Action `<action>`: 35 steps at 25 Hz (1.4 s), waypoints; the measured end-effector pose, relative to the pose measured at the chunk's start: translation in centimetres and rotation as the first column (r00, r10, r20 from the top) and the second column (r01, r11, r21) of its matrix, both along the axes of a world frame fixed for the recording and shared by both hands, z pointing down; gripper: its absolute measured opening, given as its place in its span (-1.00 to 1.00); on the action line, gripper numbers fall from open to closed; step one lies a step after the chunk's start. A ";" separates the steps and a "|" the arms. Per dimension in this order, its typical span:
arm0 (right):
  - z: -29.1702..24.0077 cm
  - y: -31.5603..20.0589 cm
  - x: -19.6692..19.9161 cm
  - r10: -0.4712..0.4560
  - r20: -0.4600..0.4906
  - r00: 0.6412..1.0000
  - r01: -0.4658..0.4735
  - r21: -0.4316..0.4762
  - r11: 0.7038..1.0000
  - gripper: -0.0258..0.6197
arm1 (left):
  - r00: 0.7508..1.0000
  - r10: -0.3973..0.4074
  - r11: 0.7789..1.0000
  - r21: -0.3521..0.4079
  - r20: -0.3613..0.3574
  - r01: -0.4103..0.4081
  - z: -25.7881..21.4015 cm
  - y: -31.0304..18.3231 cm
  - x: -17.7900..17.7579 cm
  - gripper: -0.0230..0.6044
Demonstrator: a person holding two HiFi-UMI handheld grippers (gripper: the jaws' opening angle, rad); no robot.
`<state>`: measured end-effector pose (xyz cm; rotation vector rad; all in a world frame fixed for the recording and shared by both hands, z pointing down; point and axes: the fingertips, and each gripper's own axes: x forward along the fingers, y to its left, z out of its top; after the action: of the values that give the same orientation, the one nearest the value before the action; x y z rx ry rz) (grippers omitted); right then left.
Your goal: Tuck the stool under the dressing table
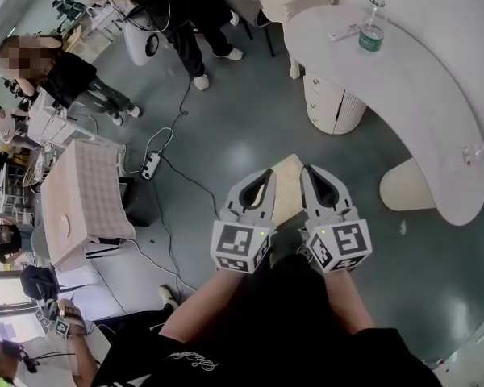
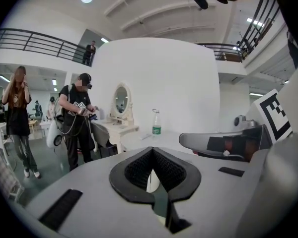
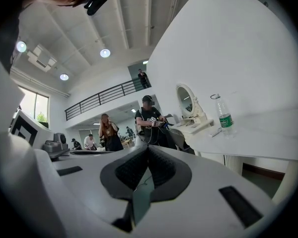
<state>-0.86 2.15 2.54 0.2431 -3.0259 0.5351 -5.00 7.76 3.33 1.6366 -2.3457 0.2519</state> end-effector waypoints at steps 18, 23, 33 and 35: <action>12.3 -3.3 -6.9 0.263 -0.264 0.928 -0.318 -0.193 0.928 -0.90 | 0.927 0.295 0.905 -0.242 -0.233 -0.349 14.6 -5.2 -10.2 -0.91; 19.4 -3.6 -7.7 0.322 -0.376 0.869 -0.436 -0.271 0.858 -0.90 | 0.856 0.343 0.789 -0.375 -0.387 -0.486 23.5 -4.6 -12.2 -0.91; 37.7 1.6 -4.9 0.314 -0.632 0.709 -0.645 -0.399 0.652 -0.90 | 0.759 0.297 0.558 -0.540 -0.579 -0.630 41.6 -1.0 -14.4 -0.91; 41.0 3.2 -4.2 0.286 -0.670 0.685 -0.669 -0.422 0.612 -0.90 | 0.759 0.272 0.519 -0.574 -0.591 -0.633 45.0 -0.1 -14.6 -0.91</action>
<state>-5.09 5.31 43.53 1.0212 -2.0042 1.2537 -19.61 7.62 48.31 1.5895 -1.1268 0.7678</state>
